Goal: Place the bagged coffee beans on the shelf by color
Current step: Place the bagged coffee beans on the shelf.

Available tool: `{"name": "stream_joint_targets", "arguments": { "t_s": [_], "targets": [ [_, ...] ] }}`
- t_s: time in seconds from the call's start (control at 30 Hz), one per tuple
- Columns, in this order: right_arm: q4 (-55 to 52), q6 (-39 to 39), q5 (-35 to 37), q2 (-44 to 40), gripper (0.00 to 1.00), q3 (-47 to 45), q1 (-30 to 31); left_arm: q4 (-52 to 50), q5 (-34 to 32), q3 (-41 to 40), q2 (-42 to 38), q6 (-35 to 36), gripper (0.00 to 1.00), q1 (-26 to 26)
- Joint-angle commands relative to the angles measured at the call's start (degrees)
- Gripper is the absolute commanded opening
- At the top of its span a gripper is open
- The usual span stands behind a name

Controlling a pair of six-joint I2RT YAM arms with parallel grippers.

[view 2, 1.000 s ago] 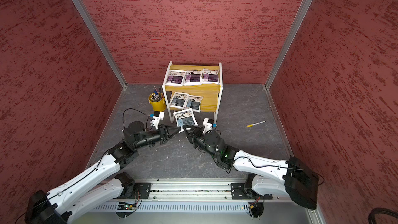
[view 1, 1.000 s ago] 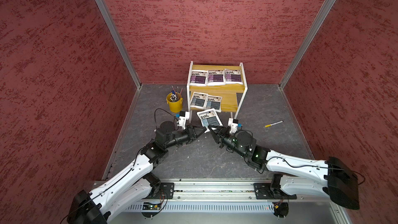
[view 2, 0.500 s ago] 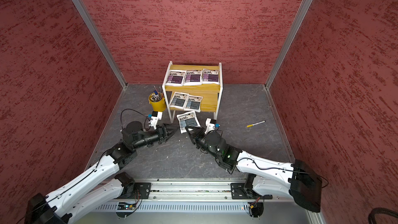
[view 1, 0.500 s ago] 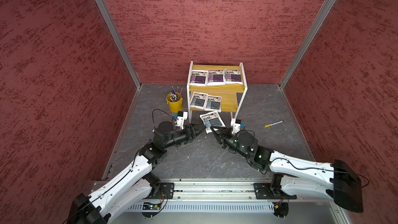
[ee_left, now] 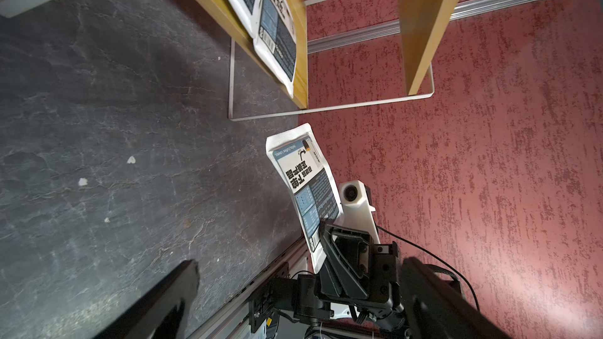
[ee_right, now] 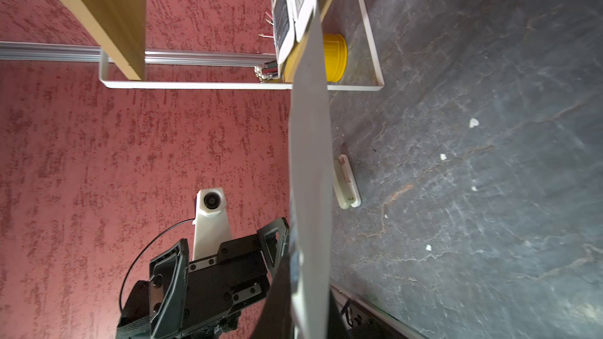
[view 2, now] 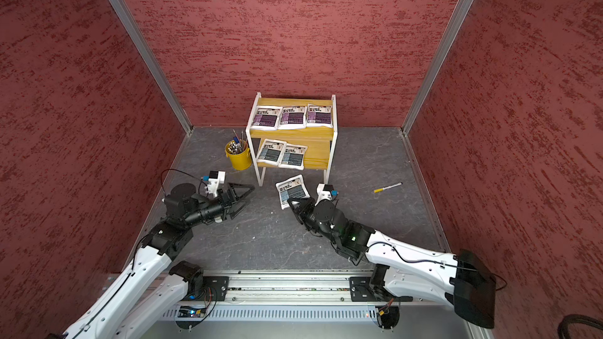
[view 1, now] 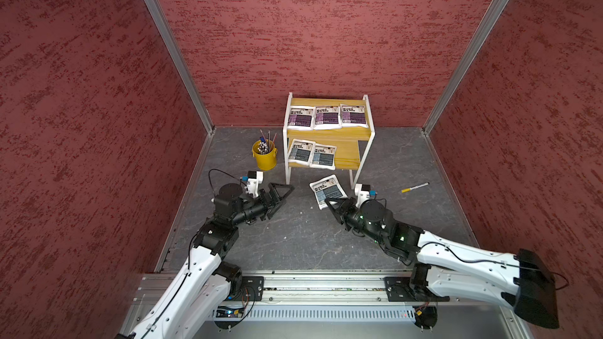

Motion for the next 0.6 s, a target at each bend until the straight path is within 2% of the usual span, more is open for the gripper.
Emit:
{"name": "stream_joint_targets", "arguments": {
  "t_s": [0.0, 0.23, 0.57],
  "targets": [
    [-0.6, -1.7, -1.0, 0.9, 0.03, 1.6, 0.0, -5.8, 2.3, 0.8, -0.3, 3.4, 1.00, 0.9],
    [-0.2, -4.4, 2.3, 1.0, 0.02, 4.1, -0.8, -9.2, 2.6, 1.1, -1.0, 4.9, 1.00, 2.8],
    [0.6, -9.8, 0.5, -0.4, 0.02, 6.2, -5.1, -11.2, 4.3, 0.4, -2.7, 5.4, 1.00, 5.3]
  ]
}}
